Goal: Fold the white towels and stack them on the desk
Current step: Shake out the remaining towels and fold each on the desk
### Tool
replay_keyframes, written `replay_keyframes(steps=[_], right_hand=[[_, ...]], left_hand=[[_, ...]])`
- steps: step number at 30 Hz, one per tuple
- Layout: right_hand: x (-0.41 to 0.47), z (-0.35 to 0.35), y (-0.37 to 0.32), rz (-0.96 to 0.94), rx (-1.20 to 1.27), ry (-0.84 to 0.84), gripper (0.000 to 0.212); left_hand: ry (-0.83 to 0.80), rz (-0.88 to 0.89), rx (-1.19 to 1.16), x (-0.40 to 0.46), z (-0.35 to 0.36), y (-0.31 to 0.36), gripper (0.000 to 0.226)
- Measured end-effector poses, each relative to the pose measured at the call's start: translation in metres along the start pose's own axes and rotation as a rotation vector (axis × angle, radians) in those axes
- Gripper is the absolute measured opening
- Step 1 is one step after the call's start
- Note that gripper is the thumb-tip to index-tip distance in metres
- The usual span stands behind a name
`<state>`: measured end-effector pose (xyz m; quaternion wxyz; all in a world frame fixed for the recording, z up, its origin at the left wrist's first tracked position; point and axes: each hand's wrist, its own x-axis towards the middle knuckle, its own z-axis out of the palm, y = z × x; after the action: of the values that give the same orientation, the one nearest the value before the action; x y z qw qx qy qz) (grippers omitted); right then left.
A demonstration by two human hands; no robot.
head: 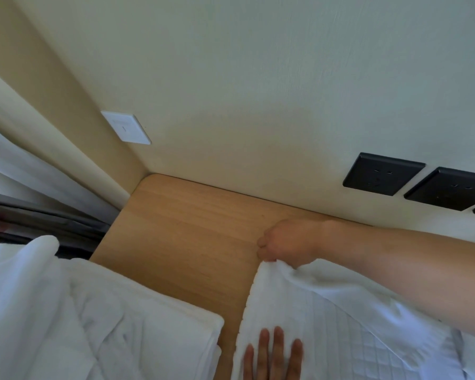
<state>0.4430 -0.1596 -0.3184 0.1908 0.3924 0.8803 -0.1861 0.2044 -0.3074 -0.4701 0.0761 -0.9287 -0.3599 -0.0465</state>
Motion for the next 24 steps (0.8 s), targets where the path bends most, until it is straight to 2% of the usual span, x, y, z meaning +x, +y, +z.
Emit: replay_keyframes(steps=[3, 6, 9, 12, 13, 15, 17, 19, 22, 24], right_hand=[[-0.004, 0.009, 0.011, 0.204, 0.089, 0.15, 0.019], [-0.01, 0.013, 0.029, 0.511, 0.269, 0.433, 0.016], [-0.019, 0.014, 0.043, 0.643, 0.504, 0.635, 0.035], [-0.027, 0.016, 0.024, 0.745, 0.628, 0.814, 0.034], [-0.03, 0.017, 0.011, 0.759, 0.634, 0.822, 0.029], [-0.031, 0.028, -0.019, 0.735, 0.478, 0.725, 0.027], [-0.028, 0.046, -0.047, 0.708, 0.242, 0.646, 0.046], [-0.019, 0.071, -0.061, 0.722, 0.109, 0.601, 0.057], [-0.01, 0.095, -0.054, 0.834, 0.081, 0.584, 0.054], [-0.009, 0.1, -0.044, 0.897, 0.082, 0.567, 0.048]], left_hand=[[-0.012, -0.038, -0.039, 0.003, 0.0, -0.001, 0.054], [0.005, -0.061, 0.001, 0.0, -0.002, 0.001, 0.06], [0.013, -0.044, -0.024, -0.011, 0.0, 0.008, 0.062], [0.038, 0.038, -0.037, -0.014, -0.004, 0.014, 0.057], [0.038, 0.06, -0.04, -0.012, -0.001, 0.011, 0.055], [0.029, 0.057, -0.07, -0.007, 0.007, 0.006, 0.057], [0.197, 0.005, -0.023, 0.004, 0.008, 0.007, 0.068], [0.24, 0.029, -0.03, 0.006, 0.012, 0.004, 0.07], [0.269, 0.034, -0.032, 0.006, 0.007, 0.002, 0.067], [0.175, 0.032, -0.089, 0.001, 0.002, 0.008, 0.052]])
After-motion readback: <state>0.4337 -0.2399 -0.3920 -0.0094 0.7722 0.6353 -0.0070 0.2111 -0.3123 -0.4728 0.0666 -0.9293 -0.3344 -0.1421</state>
